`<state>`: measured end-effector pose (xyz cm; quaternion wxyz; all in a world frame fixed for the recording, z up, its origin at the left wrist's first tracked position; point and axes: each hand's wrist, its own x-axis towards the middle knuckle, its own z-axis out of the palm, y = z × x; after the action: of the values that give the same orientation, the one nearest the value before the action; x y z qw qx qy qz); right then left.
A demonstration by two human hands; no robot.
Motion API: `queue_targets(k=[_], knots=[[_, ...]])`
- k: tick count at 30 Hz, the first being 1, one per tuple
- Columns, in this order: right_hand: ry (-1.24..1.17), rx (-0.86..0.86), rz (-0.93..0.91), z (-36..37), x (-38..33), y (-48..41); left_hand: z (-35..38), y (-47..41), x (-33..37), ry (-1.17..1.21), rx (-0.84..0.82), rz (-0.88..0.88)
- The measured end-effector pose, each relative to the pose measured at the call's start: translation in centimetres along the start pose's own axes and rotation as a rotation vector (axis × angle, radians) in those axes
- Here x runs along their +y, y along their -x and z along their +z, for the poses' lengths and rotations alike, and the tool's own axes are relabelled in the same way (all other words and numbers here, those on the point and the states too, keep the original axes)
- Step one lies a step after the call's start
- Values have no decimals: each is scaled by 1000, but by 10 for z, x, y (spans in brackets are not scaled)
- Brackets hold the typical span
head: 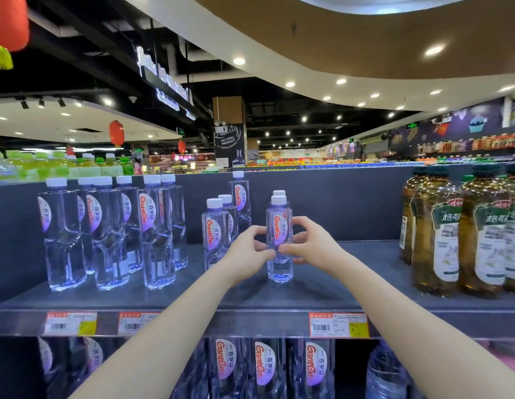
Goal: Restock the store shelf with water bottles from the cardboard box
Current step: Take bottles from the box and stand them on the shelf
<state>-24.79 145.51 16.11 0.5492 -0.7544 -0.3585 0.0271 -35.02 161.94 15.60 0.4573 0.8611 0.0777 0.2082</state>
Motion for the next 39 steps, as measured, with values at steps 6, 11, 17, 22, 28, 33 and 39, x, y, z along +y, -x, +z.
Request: queue_targets(k=[6, 11, 17, 22, 28, 33, 39], knots=[[49, 75, 12, 0, 4, -8, 12, -16, -5, 6, 35, 36], [74, 116, 33, 2, 3, -13, 15, -24, 0, 21, 22, 9], [117, 144, 25, 5, 7, -17, 15, -31, -5, -5, 28, -10], [155, 132, 23, 6, 0, -13, 16, -39, -6, -17, 29, -23], [163, 166, 40, 11, -4, -5, 18, -26, 3, -118, 78, -7], [290, 127, 103, 12, -8, 8, 14, -11, 0, -301, 62, -27], [610, 119, 184, 4, -7, 38, 15, 11, -1, -480, -35, -23]])
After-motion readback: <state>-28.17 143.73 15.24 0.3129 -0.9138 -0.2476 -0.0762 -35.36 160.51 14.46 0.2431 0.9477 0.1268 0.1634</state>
